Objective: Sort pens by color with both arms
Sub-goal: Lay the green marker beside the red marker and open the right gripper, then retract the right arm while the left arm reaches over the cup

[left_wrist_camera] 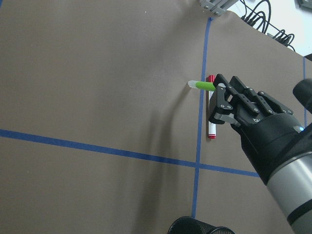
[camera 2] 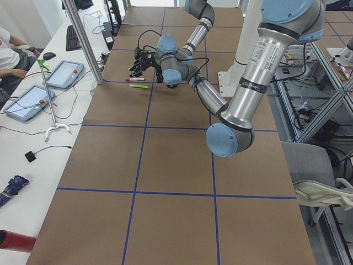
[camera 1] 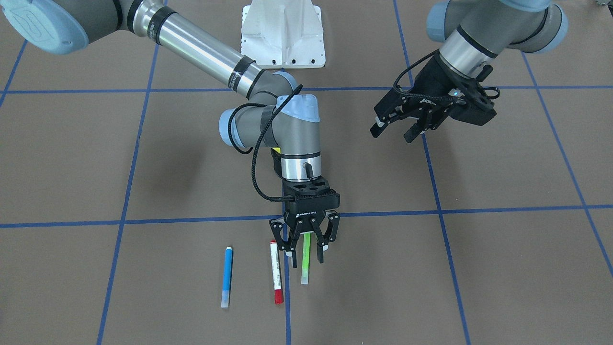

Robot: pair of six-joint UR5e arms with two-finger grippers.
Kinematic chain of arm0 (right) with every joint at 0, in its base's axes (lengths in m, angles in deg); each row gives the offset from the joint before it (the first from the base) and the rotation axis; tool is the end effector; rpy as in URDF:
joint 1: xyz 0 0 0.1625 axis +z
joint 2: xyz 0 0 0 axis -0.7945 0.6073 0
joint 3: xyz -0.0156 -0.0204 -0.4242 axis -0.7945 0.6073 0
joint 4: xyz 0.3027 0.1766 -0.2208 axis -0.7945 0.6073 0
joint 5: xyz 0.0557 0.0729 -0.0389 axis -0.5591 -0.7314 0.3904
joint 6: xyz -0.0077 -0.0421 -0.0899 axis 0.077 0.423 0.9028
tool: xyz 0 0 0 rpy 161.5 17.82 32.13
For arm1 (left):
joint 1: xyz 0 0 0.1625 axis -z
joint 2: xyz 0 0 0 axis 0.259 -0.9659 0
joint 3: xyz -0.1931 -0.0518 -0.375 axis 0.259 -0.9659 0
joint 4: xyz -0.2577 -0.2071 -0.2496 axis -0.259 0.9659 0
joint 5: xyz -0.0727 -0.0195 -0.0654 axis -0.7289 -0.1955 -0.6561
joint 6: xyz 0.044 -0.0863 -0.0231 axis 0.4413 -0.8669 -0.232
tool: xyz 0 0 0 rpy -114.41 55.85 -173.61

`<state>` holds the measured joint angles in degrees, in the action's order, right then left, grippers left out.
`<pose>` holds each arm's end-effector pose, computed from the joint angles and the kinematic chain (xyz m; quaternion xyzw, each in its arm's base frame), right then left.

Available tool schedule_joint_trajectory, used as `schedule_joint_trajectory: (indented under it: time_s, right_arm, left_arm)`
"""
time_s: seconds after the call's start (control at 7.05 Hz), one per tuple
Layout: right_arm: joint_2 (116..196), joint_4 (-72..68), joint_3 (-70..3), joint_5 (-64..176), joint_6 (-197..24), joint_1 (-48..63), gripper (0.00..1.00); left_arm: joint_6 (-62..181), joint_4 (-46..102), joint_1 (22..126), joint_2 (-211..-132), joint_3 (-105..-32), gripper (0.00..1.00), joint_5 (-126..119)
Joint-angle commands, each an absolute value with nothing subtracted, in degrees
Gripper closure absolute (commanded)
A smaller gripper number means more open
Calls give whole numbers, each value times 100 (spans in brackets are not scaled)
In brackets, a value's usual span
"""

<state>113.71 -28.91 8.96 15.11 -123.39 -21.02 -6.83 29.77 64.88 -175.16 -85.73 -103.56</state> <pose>-0.6425 -0.6034 0.1541 0.4476 -0.3133 0.0822 0.8335 0.3092 -0.4929 0.2299 0.0766 0.5881 -0.1304 0.7945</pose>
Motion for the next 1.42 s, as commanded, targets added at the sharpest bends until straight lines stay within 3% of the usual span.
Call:
schedule_joint_trajectory:
  time_s: [0.0, 0.28, 0.57, 0.85, 1.28]
  right_arm:
    - [11753, -2897, 282, 1325, -12306, -2105, 6]
    - [12718, -2766, -1314, 861, -12201, -1983, 4]
    - [13852, -2695, -2557, -585, -12191, -1335, 2]
    - [14758, -2686, -3017, -1772, -12218, -738, 2]
    - [15420, -2712, -3124, -2860, -12191, -58, 2]
  left_arm:
    - [-683, 2891, 6476, -17540, -8560, 0, -10347]
    - [-700, 2751, 6319, -17680, -8438, 0, -10330]
    - [-848, 1456, 6143, -18406, -8428, 0, -10304]
    - [-1705, 1238, 5513, -18935, -8036, 0, -9709]
    - [-2045, -909, 4931, -21076, -6737, 0, -8568]
